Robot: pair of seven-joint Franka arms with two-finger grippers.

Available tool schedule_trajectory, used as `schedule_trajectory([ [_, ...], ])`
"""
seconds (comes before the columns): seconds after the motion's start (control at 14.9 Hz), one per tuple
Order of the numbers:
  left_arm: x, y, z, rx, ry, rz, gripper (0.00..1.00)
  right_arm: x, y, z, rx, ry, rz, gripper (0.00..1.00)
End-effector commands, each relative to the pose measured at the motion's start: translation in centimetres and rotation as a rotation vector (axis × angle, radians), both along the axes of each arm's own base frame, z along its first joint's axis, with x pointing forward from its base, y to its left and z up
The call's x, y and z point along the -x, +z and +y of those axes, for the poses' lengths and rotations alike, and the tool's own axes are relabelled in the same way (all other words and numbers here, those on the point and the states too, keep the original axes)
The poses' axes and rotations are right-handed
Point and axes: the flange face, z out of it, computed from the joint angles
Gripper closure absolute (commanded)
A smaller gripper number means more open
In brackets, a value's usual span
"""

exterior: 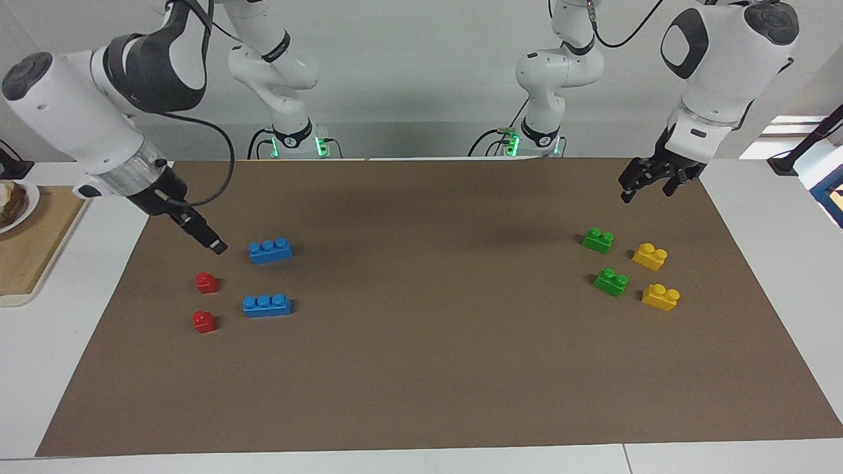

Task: Remove green block with left arm and hold with right

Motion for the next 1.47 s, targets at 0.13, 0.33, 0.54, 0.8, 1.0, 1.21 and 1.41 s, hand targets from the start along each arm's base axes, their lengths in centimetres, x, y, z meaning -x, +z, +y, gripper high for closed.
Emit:
schedule_trajectory([
  [0.13,0.3,0.9,-0.5,-0.055,-0.103,0.016,0.0,4.1,5.0,4.0,0.109,0.293,-0.024,0.0],
  [0.33,0.3,2.7,-0.4,-0.044,-0.091,0.015,0.0,6.1,7.2,4.1,0.125,0.445,-0.042,0.0],
  [0.54,0.2,3.1,0.0,0.014,-0.063,0.017,0.0,6.4,7.7,3.6,0.202,0.567,-0.045,0.0],
  [0.8,0.4,3.0,0.3,0.027,-0.045,0.017,0.0,6.3,7.4,3.5,0.212,0.627,-0.055,0.0],
  [1.0,0.4,2.8,0.5,0.029,-0.028,0.014,0.0,6.6,7.2,3.4,0.209,0.629,-0.032,0.0],
  [1.21,0.5,2.5,0.5,0.029,-0.011,0.017,0.0,6.9,7.0,3.2,0.207,0.625,-0.022,0.0],
  [1.41,0.5,2.6,0.4,0.029,0.005,0.014,0.0,7.0,7.0,3.2,0.208,0.629,-0.019,0.0],
])
